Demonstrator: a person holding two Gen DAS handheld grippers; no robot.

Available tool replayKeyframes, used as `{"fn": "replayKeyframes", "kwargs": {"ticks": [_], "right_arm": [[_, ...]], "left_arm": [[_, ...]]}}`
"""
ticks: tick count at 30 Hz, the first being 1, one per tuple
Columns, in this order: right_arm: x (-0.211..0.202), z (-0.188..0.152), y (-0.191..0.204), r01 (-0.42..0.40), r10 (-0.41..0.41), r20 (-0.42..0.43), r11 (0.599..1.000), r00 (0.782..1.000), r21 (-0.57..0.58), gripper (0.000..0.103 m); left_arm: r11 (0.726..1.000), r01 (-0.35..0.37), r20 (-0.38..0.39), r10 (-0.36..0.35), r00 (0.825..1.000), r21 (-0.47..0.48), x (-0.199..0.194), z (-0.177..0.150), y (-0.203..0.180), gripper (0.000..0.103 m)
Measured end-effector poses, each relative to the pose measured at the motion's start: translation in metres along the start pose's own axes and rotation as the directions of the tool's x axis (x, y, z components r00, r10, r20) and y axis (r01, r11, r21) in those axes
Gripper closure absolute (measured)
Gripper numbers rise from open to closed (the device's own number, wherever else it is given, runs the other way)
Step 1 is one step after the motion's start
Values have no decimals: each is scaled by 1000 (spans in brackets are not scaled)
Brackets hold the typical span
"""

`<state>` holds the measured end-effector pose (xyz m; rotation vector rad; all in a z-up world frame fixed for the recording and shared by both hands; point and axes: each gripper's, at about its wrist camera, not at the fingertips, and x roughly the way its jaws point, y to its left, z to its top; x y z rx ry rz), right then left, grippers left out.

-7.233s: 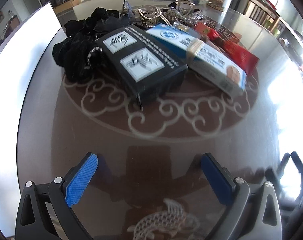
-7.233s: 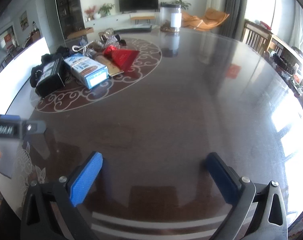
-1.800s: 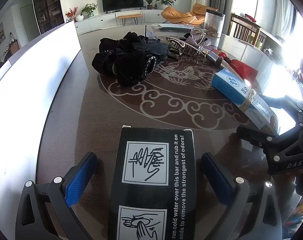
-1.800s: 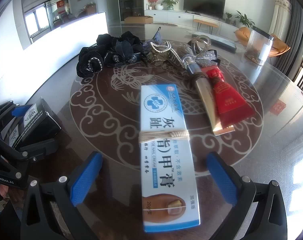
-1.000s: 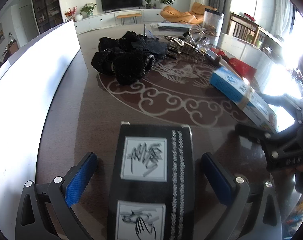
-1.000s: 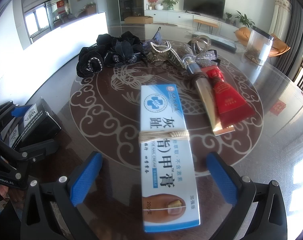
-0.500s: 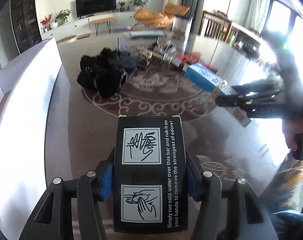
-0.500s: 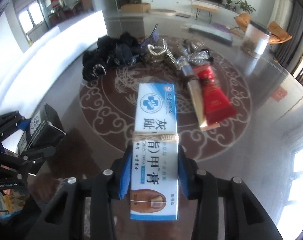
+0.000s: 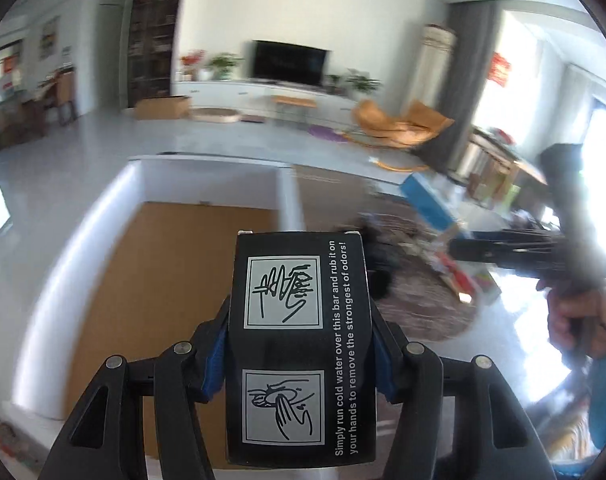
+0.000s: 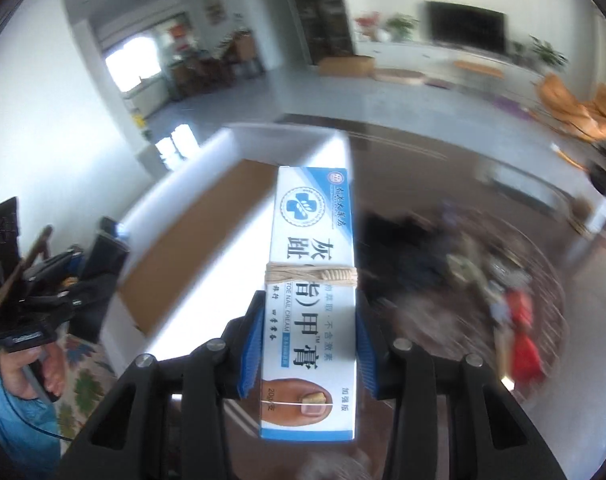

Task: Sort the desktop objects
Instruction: 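Release the soap box with the left gripper while the right gripper drops the cream box, then return both open tools over the remaining pile on the table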

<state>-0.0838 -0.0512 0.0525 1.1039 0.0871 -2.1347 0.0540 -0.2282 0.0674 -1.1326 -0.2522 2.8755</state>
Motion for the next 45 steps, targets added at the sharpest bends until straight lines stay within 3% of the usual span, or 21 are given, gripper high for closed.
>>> {"fn": "replayKeyframes", "kwargs": {"ticks": [5, 10, 11, 12, 13, 15, 17, 21, 24, 29, 33, 35, 38, 40, 42, 45], "right_arm": [[73, 41, 87, -150, 148, -36, 987, 988, -55, 62], [150, 26, 128, -189, 180, -96, 977, 979, -95, 59], [165, 18, 133, -163, 149, -125, 980, 981, -113, 51], [175, 13, 137, -141, 120, -153, 981, 981, -131, 21], [184, 7, 142, -117, 88, -173, 979, 981, -165, 0], [190, -1, 147, -73, 31, -182, 970, 983, -232, 0], [196, -11, 147, -39, -24, -214, 958, 977, -284, 0], [195, -32, 151, 17, -104, -188, 908, 977, -418, 0], [196, -40, 155, 83, -179, -171, 886, 969, -457, 0], [185, -56, 154, 82, -168, -139, 875, 976, -477, 0], [159, -51, 134, 10, -43, -85, 934, 995, -358, 0], [134, -46, 117, -20, 16, -18, 968, 1000, -249, 0], [88, -56, 76, -105, 111, 50, 989, 993, -106, 0], [62, -77, 36, -56, 59, 61, 998, 996, -39, 0], [46, -105, -13, 64, -66, 42, 997, 997, 36, 0], [23, -148, -86, 264, -266, -6, 956, 964, 130, 0]], "left_arm": [[985, -144, -93, 135, 986, -95, 21, -10, 80, 46], [965, -225, -230, 190, 954, -135, 60, -26, 121, 45], [962, -240, -238, 204, 950, -133, 65, -29, 124, 44], [960, -249, -233, 214, 948, -130, 67, -31, 126, 42], [960, -248, -230, 213, 950, -134, 69, -35, 128, 37], [957, -239, -232, 198, 952, -166, 72, -40, 134, 9], [950, -261, -242, 217, 946, -169, 79, -44, 137, 0], [944, -315, -243, 285, 927, -97, 94, -48, 133, 0], [939, -338, -242, 315, 918, -58, 95, -48, 128, 0], [940, -329, -220, 303, 927, -92, 88, -51, 136, 0], [936, -339, -190, 317, 929, -94, 85, -50, 137, 0], [934, -340, -137, 325, 936, -107, 75, -48, 135, 0], [936, -330, -35, 328, 944, -120, 49, -44, 120, 0], [952, -287, 36, 292, 956, -106, 28, -36, 98, 0], [970, -236, 96, 241, 966, -64, 9, -30, 66, 0], [989, -139, 114, 133, 984, 45, -4, -27, 4, 0]]}}
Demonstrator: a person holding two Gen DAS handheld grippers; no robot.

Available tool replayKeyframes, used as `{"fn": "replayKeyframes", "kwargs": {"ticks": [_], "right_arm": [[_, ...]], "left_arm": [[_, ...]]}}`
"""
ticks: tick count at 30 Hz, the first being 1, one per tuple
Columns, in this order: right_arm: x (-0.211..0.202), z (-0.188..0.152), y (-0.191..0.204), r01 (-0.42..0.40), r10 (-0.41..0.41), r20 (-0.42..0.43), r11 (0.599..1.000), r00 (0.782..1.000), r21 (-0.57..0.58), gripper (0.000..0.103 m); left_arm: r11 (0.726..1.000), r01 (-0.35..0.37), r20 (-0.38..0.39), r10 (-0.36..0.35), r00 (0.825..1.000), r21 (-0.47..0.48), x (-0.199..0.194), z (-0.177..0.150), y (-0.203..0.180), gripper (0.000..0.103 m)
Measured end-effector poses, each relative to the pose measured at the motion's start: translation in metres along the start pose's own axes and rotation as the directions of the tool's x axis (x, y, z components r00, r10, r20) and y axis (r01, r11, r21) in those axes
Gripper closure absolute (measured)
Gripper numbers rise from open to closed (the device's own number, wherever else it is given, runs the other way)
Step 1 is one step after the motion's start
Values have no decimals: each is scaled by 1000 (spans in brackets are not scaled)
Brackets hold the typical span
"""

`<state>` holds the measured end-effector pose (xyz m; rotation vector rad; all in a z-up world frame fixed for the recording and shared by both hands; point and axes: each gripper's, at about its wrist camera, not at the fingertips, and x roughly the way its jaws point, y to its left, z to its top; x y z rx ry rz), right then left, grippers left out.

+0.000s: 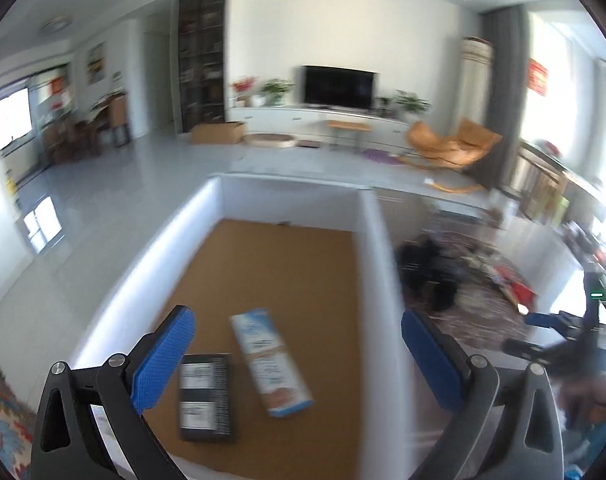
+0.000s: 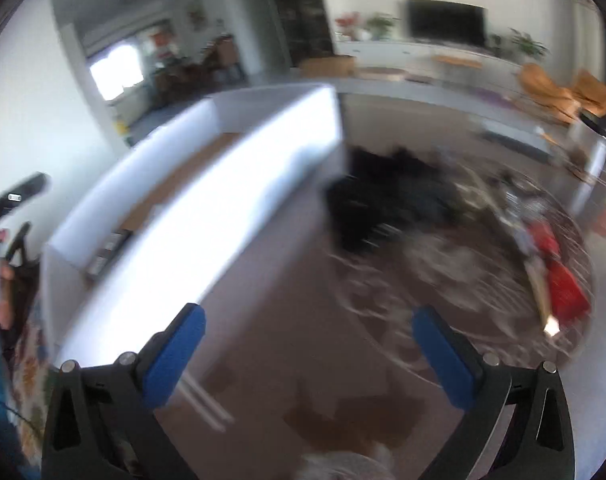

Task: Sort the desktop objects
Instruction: 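Return both open tools over the remaining pile on the table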

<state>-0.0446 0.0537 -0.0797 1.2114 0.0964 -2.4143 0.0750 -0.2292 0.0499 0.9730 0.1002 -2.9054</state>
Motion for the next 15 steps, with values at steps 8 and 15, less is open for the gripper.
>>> {"fn": "replayKeyframes", "kwargs": {"ticks": [8, 15], "right_arm": [[-16, -73, -124, 258, -241, -116, 952, 964, 167, 0], [3, -61, -130, 278, -267, -92, 951, 959, 136, 0]], "left_arm": [[945, 307, -261, -269, 927, 115, 56, -51, -172, 0], [966, 181, -383, -99, 918, 184, 174, -93, -230, 0]]}}
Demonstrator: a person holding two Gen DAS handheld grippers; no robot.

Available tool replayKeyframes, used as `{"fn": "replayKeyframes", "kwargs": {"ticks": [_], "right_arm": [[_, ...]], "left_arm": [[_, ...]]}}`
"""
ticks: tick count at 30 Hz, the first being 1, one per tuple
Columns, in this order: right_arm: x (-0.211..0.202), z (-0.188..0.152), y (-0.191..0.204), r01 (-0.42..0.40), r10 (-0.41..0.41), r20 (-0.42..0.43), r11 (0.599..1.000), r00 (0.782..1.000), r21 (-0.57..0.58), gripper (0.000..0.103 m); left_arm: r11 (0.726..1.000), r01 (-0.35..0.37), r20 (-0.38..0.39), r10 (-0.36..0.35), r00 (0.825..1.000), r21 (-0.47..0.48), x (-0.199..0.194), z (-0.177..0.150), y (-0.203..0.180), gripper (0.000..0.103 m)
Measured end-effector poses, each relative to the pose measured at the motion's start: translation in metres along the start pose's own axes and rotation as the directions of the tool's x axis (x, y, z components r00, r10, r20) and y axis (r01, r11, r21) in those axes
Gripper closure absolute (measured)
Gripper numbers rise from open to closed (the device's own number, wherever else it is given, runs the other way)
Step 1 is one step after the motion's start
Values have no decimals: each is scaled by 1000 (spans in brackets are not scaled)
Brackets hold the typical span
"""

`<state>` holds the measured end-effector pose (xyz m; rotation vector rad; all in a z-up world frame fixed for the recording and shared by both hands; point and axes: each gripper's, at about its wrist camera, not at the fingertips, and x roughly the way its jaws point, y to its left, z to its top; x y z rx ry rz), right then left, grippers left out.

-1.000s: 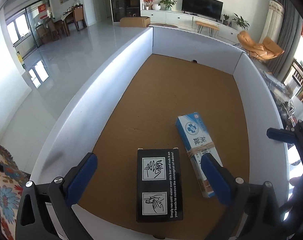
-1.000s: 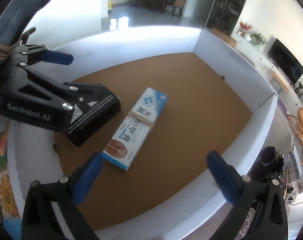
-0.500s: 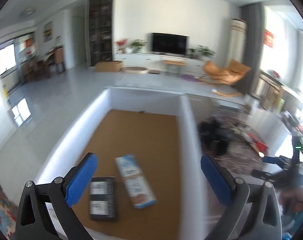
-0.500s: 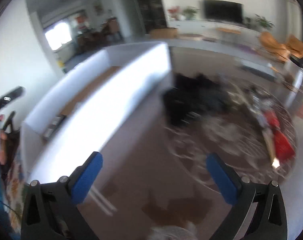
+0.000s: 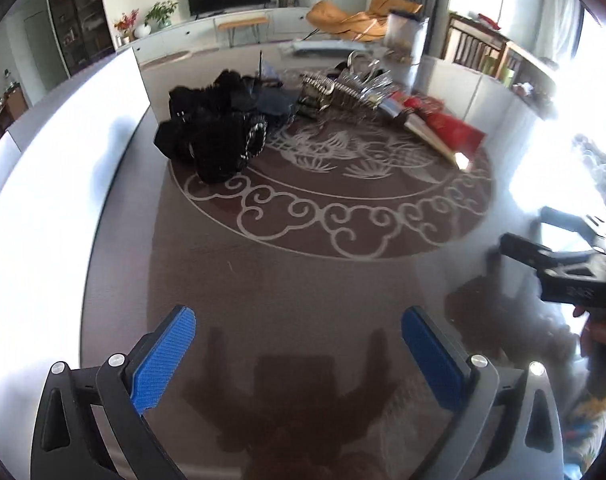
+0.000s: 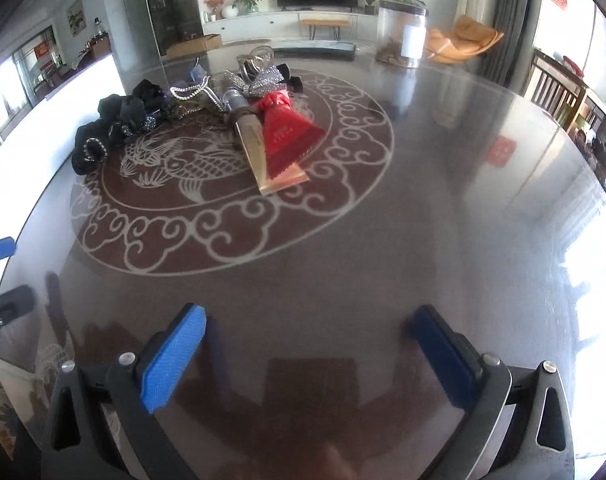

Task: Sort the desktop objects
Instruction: 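Return both open tools over the remaining pile on the table, then grasp the gold tube with the left gripper while the right gripper grasps the red wrapped package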

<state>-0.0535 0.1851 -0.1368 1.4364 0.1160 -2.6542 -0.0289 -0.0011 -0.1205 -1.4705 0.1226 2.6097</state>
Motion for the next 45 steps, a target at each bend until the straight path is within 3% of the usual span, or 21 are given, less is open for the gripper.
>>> {"fn": "replayKeyframes", "kwargs": {"ticks": [5, 19, 33, 35, 37, 40, 45], "right_arm": [[10, 9, -1, 23, -23, 13, 999, 1000, 32, 0], [14, 13, -2, 39, -41, 40, 998, 998, 57, 0], [15, 15, -3, 32, -33, 35, 998, 999, 48, 0], [18, 25, -5, 13, -12, -21, 999, 1000, 43, 0], [5, 39, -4, -15, 13, 42, 999, 999, 44, 0], [-7, 73, 5, 11, -9, 146, 1000, 989, -13, 0], [29, 123, 13, 120, -115, 113, 992, 987, -35, 0]], "left_arm": [[1000, -20, 18, 21, 1000, -21, 39, 20, -4, 0], [999, -20, 77, 22, 997, -28, 67, 68, -10, 0], [1000, 1, 78, -2, 997, 6, 53, 54, -4, 0], [1000, 8, 79, -9, 997, 14, 49, 49, 0, 0], [1000, 9, 79, -9, 997, 10, 47, 46, 3, 0], [1000, 2, 79, -2, 997, 5, 45, 43, 5, 0], [1000, 2, 79, -2, 997, 4, 44, 42, 5, 0]]}}
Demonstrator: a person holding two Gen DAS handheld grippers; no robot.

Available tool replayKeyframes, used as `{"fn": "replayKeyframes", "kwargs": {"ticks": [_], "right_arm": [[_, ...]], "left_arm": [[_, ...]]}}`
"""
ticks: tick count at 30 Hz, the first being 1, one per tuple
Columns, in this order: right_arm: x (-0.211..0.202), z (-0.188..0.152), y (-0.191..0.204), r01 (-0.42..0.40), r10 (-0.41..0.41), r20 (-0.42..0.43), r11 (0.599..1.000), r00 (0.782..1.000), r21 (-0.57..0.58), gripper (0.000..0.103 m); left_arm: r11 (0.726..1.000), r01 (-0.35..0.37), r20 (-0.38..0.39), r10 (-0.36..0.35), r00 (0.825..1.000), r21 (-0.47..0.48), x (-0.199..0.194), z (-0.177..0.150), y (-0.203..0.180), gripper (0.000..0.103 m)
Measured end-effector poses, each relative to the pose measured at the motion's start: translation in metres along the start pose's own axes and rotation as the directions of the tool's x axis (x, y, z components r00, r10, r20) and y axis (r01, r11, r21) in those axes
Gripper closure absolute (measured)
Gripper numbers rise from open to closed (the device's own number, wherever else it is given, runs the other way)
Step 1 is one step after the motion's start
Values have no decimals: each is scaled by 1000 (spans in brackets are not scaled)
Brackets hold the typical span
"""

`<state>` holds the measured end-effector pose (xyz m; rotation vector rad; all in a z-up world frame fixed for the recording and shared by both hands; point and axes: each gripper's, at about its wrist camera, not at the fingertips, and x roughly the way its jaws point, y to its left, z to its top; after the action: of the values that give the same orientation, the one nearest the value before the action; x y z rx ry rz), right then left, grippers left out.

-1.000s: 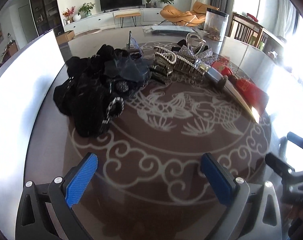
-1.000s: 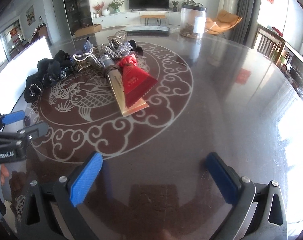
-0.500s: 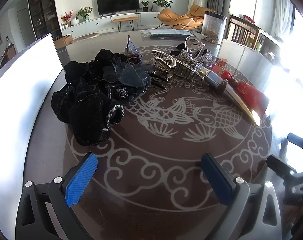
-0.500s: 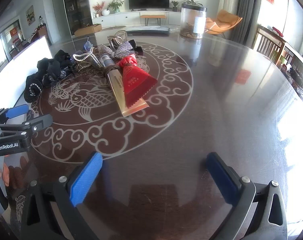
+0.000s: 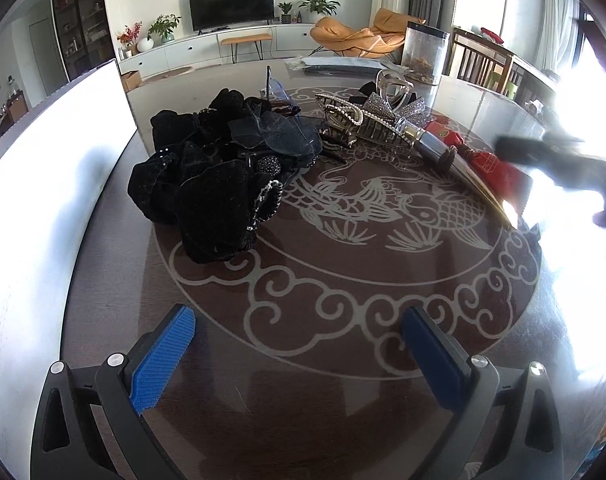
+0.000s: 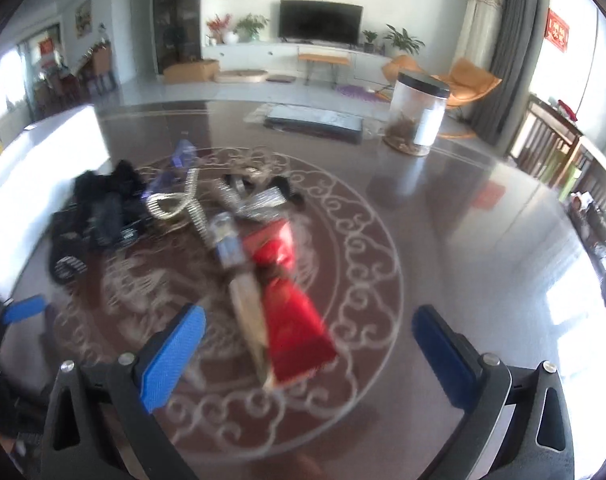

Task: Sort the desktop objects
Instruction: 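Grasp the gold tube with the left gripper while the right gripper grasps the red wrapped package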

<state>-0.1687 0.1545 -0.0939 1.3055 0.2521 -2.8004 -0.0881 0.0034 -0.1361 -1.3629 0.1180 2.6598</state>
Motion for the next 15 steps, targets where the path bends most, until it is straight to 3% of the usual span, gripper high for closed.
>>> {"fn": "replayKeyframes", "kwargs": {"ticks": [4, 7, 12, 15], "right_arm": [[24, 17, -11, 79, -77, -21, 995, 997, 68, 0], [40, 17, -18, 90, -82, -72, 990, 994, 108, 0], [47, 10, 0, 57, -54, -106, 998, 993, 23, 0], [44, 3, 10, -21, 23, -129, 1000, 991, 17, 0]], "left_arm": [[1000, 0, 0, 0, 1000, 0, 0, 0, 0, 0], [1000, 0, 0, 0, 1000, 0, 0, 0, 0, 0], [1000, 0, 0, 0, 1000, 0, -1, 0, 0, 0], [1000, 0, 0, 0, 1000, 0, -1, 0, 0, 0]]}}
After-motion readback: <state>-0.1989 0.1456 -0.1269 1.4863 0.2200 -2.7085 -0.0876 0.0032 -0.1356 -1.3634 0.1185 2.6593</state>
